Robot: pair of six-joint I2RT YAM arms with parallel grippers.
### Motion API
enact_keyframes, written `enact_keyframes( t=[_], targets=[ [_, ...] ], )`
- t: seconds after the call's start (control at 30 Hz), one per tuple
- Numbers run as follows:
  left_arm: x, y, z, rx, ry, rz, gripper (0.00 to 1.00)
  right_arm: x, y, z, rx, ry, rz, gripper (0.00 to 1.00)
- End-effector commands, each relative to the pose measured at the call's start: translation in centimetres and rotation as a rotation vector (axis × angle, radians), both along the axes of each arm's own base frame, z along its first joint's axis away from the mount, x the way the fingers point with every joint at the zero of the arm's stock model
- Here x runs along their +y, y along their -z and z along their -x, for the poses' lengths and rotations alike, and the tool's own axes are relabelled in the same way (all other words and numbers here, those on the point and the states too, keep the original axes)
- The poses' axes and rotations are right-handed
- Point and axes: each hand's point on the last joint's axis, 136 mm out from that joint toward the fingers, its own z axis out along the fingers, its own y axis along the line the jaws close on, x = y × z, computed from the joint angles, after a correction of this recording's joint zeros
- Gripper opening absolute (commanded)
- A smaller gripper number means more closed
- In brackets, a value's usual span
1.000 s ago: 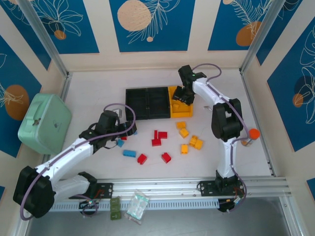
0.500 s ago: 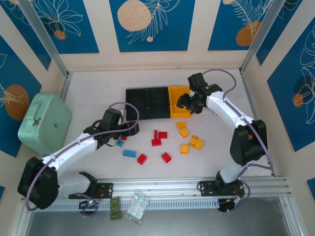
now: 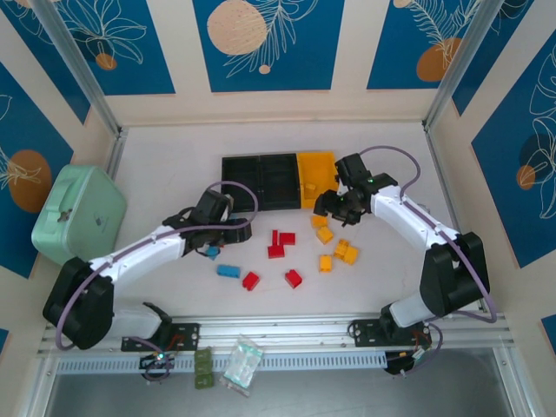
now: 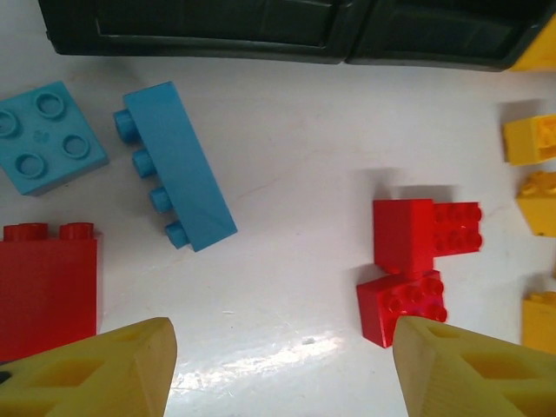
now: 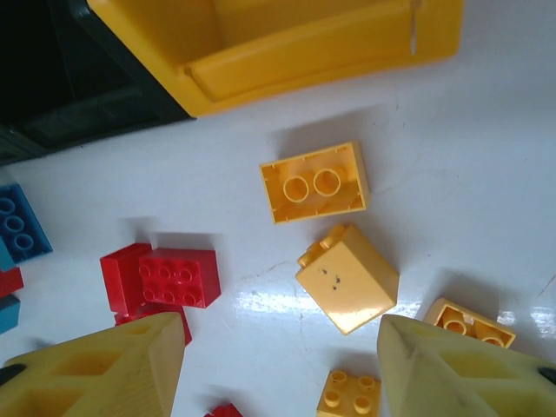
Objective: Sort the legos into containers by color
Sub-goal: Pick up the lego from the center of the table.
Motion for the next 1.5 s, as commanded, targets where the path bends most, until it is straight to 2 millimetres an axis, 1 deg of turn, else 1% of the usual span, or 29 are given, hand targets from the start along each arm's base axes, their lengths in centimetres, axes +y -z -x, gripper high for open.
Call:
enact_keyframes(
  t=[0.0, 0.13, 0.3, 0.43, 0.5, 0.6, 0.7, 0.8, 0.93, 1.0, 1.07, 1.13, 1.27, 1.37, 1.47],
  targets=[
    [0.6, 0.2, -1.0, -0.008, -0.051, -0.072, 0.66, 0.6, -0.3, 0.9, -0.001, -0.003, -0.040, 0.61],
    [0.2, 1.3, -2.3, 0.000, -0.061, -0.116, 0.61, 0.8, 0.1, 1.3, 0.009, -0.002, -0.041, 0.61],
    [0.3, 2.9, -3.7, 0.030, -0.089, -0.191, 0.57, 0.8, 0.5, 1.6, 0.020, 0.006, -0.040, 0.60],
    [0.6, 4.0, -4.2, 0.061, -0.108, -0.251, 0.55, 0.9, 0.7, 1.8, 0.026, 0.010, -0.048, 0.60],
    [0.3, 4.5, -4.4, 0.064, -0.097, -0.248, 0.51, 0.8, 0.7, 1.8, 0.026, 0.013, -0.046, 0.60],
    [0.1, 5.4, -4.7, 0.086, -0.091, -0.268, 0.50, 0.8, 0.7, 1.8, 0.024, 0.012, -0.042, 0.60],
    [0.0, 5.8, -5.0, 0.091, -0.088, -0.297, 0.49, 0.8, 0.6, 1.7, 0.024, 0.014, -0.045, 0.59],
    [-0.1, 6.2, -5.1, 0.094, -0.079, -0.302, 0.37, 0.8, 0.8, 1.8, 0.028, 0.016, -0.044, 0.59],
    [-0.3, 6.1, -5.0, 0.094, -0.063, -0.301, 0.22, 0.6, 1.0, 1.9, 0.028, 0.024, -0.037, 0.59],
    [-0.5, 5.8, -4.7, 0.099, -0.049, -0.298, 0.16, 0.4, 1.0, 1.9, 0.028, 0.027, -0.034, 0.59],
    [-0.8, 5.1, -4.5, 0.093, -0.032, -0.300, 0.14, 0.2, 0.8, 1.9, 0.023, 0.030, -0.032, 0.58],
    [-1.3, 3.8, -4.3, 0.074, -0.012, -0.288, 0.12, 0.0, 0.7, 1.9, 0.018, 0.038, -0.037, 0.58],
    [-3.0, 1.0, -4.6, 0.034, 0.036, -0.238, 0.12, -0.5, 0.5, 2.0, 0.011, 0.057, -0.073, 0.58],
    [-4.4, -0.8, -5.5, 0.010, 0.059, -0.197, 0.12, -1.1, 0.5, 2.2, 0.005, 0.077, -0.080, 0.58],
    [-6.3, -2.2, -7.1, -0.012, 0.084, -0.160, 0.12, -1.5, 0.6, 2.5, 0.004, 0.088, -0.083, 0.58]
  ],
)
